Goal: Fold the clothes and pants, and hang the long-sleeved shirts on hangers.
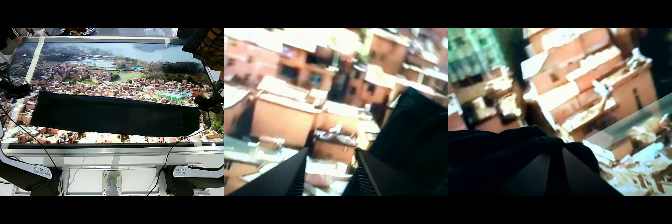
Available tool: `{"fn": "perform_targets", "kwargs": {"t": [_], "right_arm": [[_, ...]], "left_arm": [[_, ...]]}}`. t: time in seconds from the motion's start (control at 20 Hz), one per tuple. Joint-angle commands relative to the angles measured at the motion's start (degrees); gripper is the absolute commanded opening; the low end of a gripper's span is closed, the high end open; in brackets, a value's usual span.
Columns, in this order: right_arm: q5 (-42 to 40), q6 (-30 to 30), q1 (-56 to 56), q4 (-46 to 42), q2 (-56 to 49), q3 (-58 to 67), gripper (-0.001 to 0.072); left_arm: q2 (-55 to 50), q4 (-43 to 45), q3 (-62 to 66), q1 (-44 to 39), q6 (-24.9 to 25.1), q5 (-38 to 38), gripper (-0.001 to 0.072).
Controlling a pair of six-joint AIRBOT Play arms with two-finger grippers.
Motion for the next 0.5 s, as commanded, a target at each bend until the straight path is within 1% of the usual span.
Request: {"fn": "perform_targets", "kwargs": {"t": [0.0,0.05,0.15,0.2,0.35,0.45], "right_arm": [[-1.36,0.31,0.39,4.11,-1.03,0.33,0.0201],[-0.96,0.31,0.39,4.11,-1.03,0.85,0.026],[1.01,-0.02,0.39,4.02,-0.96,2.01,0.0267],[1.84,-1.53,0.39,4.04,-0.7,2.23,0.0267],[3.76,-4.04,0.39,4.11,1.11,2.19,0.0267],[5.51,-6.54,0.39,4.2,3.17,2.19,0.0268]], "left_arm": [[-0.98,-3.48,0.04,-1.25,0.07,2.25,0.0454],[-0.68,-3.34,0.04,-1.25,0.07,1.79,0.0504],[0.26,-3.28,0.04,-0.94,0.44,-0.22,0.0505],[0.74,-3.37,0.04,-0.72,1.42,-1.7,0.0504],[1.68,-3.34,0.02,-0.11,4.52,-9.07,0.0504],[1.66,-2.29,0.0,0.28,5.27,-15.19,0.0504]]}}
